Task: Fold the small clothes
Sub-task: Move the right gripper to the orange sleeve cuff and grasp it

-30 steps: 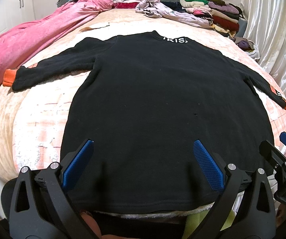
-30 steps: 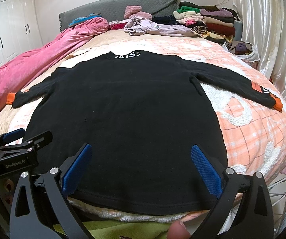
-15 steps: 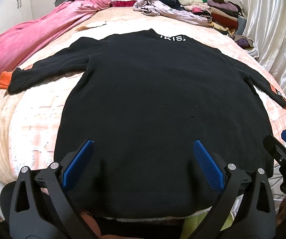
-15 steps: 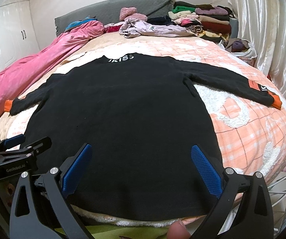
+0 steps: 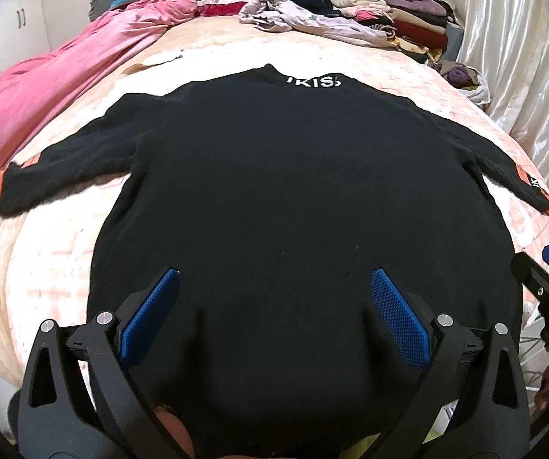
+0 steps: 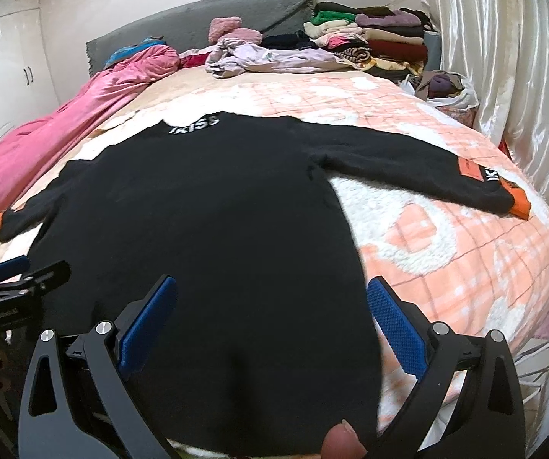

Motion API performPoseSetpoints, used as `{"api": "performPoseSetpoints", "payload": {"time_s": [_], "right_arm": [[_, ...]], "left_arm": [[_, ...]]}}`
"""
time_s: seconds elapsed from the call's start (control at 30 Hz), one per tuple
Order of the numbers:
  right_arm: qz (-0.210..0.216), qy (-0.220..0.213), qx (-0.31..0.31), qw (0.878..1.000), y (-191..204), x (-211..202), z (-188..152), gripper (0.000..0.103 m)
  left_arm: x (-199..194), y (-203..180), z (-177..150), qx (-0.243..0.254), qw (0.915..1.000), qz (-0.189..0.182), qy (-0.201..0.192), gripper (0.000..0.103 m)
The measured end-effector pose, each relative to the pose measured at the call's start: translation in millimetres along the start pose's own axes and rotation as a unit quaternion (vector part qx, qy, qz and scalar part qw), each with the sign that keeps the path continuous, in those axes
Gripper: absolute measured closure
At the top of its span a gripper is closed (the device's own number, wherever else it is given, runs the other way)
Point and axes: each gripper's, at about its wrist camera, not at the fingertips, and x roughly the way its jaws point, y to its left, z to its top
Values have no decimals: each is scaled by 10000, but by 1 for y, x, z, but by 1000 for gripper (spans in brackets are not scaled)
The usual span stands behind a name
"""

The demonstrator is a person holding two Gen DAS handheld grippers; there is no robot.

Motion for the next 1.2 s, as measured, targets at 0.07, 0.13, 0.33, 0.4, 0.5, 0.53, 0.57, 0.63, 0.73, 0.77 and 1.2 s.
{"api": "performPoseSetpoints", "payload": {"time_s": [0.07,0.13,0.33,0.4,0.5,0.53,0.57,0.63,0.73,0.77,1.2], "right_arm": [[-78,-13,32,10000,-9,4,6,4],[-165,-56,103,9998,-19,7,12,4],[-520,-165,484,9973,-66,18,33,4],[-720,-176,648,9951,-86,23,39,4],[-927,-165,858,9919,-113,28,46,4],[-977,-162,909,9909,-120,31,47,4],[-1032,-152,982,9897,-128,32,49,4],[-1122,-154,1122,9872,-144,34,51,4],[-1325,-142,1294,9826,-167,38,57,4],[-1420,-130,1332,9808,-175,40,58,4],[-1921,-4,1812,9645,-261,59,68,4]], "left_arm": [[5,-2,5,32,10000,1,20,9],[10,-3,9,49,10000,4,70,9],[24,-1,23,51,9999,-6,109,9],[28,0,28,45,9999,15,105,9],[34,0,36,50,9999,37,110,9],[36,1,39,35,9999,38,115,9],[39,1,42,16,9999,29,125,9],[43,2,47,-6,9999,33,140,9],[49,2,54,-8,9999,55,122,9],[50,0,57,7,9999,48,100,9],[76,-19,88,185,9998,-47,81,9]]}}
